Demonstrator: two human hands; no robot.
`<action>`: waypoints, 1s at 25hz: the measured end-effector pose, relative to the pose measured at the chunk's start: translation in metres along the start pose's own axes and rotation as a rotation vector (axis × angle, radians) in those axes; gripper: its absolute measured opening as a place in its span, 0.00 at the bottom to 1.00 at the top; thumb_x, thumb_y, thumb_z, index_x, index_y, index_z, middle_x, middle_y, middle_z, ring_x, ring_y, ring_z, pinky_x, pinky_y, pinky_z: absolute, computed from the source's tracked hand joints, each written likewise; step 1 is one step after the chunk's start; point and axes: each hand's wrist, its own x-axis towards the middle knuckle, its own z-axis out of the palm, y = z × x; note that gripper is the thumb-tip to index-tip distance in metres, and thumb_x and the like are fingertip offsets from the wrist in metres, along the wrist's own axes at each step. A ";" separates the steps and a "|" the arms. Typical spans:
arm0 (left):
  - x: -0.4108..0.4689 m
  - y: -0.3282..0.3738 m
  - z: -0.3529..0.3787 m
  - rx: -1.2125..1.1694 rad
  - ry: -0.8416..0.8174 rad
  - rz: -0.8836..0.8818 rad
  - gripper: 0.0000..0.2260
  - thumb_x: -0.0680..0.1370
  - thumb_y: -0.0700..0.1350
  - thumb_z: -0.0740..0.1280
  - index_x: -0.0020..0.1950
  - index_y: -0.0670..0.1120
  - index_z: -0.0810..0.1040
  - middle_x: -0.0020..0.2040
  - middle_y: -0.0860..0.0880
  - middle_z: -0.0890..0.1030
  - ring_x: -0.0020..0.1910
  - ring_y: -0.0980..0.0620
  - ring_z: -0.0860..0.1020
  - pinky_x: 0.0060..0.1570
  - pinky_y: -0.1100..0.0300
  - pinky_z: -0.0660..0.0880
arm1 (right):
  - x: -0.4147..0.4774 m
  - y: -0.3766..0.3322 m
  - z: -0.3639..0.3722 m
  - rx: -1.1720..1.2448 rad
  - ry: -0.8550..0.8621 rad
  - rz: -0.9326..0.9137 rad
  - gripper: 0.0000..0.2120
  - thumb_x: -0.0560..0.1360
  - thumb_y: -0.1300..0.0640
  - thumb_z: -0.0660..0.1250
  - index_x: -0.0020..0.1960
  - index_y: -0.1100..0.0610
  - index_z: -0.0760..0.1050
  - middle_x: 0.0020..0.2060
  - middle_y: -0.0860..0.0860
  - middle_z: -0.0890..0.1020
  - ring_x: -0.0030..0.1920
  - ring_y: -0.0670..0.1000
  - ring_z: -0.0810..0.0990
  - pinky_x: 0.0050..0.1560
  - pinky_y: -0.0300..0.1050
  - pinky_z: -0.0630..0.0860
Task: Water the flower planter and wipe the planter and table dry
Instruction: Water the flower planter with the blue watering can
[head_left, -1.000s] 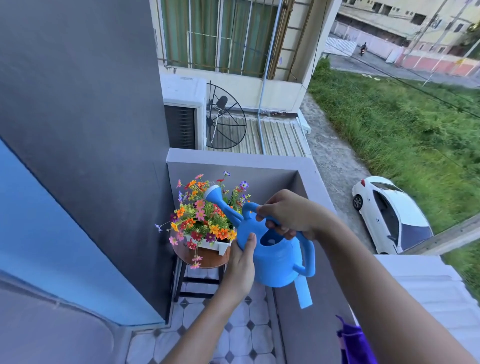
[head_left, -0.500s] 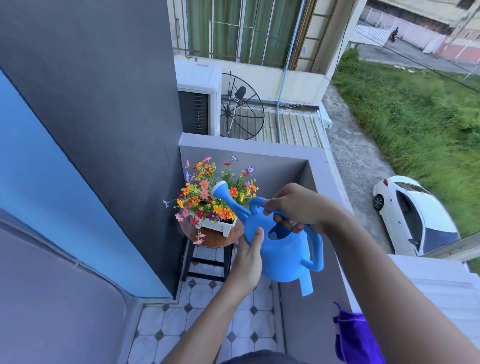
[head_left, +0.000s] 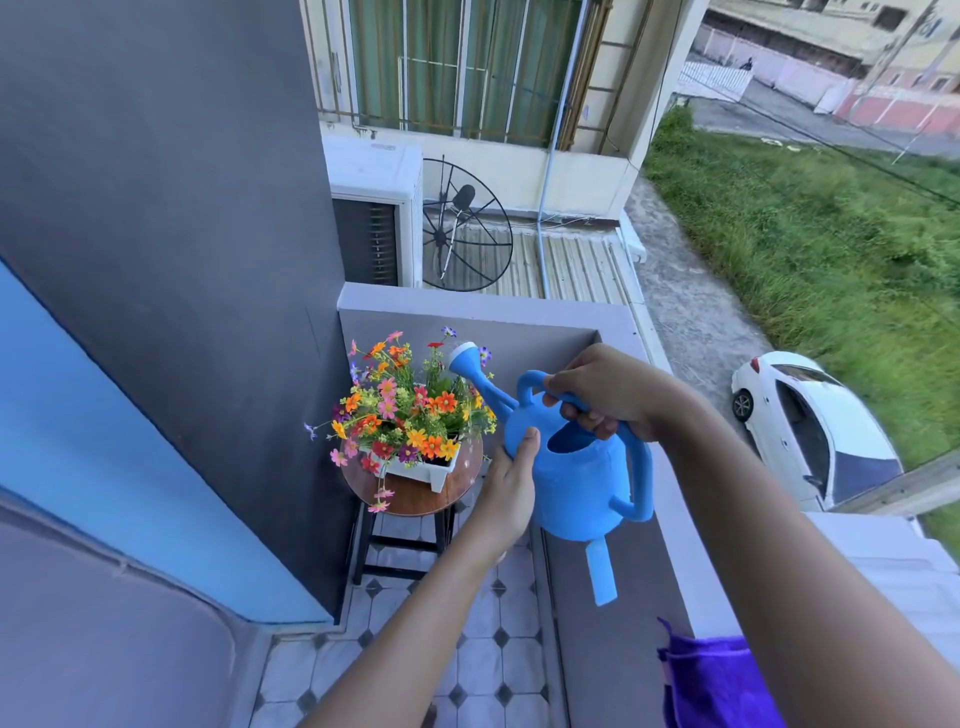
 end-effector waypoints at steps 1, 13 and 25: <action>0.003 0.006 -0.001 0.014 -0.002 0.006 0.12 0.83 0.55 0.53 0.66 0.55 0.65 0.52 0.63 0.72 0.44 0.74 0.69 0.34 0.79 0.69 | 0.004 -0.002 -0.002 0.006 0.012 0.001 0.15 0.79 0.61 0.63 0.54 0.75 0.77 0.32 0.59 0.71 0.23 0.51 0.62 0.23 0.38 0.60; 0.048 0.022 -0.036 -0.025 -0.004 -0.024 0.17 0.79 0.63 0.57 0.64 0.58 0.70 0.56 0.55 0.79 0.55 0.55 0.79 0.61 0.47 0.76 | 0.044 -0.036 0.006 0.014 0.065 -0.003 0.14 0.79 0.62 0.63 0.54 0.75 0.77 0.33 0.60 0.71 0.24 0.51 0.62 0.24 0.38 0.60; 0.021 0.015 -0.070 -0.082 0.122 0.002 0.04 0.81 0.60 0.56 0.52 0.64 0.68 0.54 0.57 0.78 0.55 0.55 0.78 0.63 0.43 0.74 | 0.044 -0.054 0.045 -0.030 -0.043 -0.058 0.15 0.79 0.60 0.63 0.53 0.73 0.78 0.34 0.60 0.72 0.22 0.50 0.62 0.22 0.37 0.61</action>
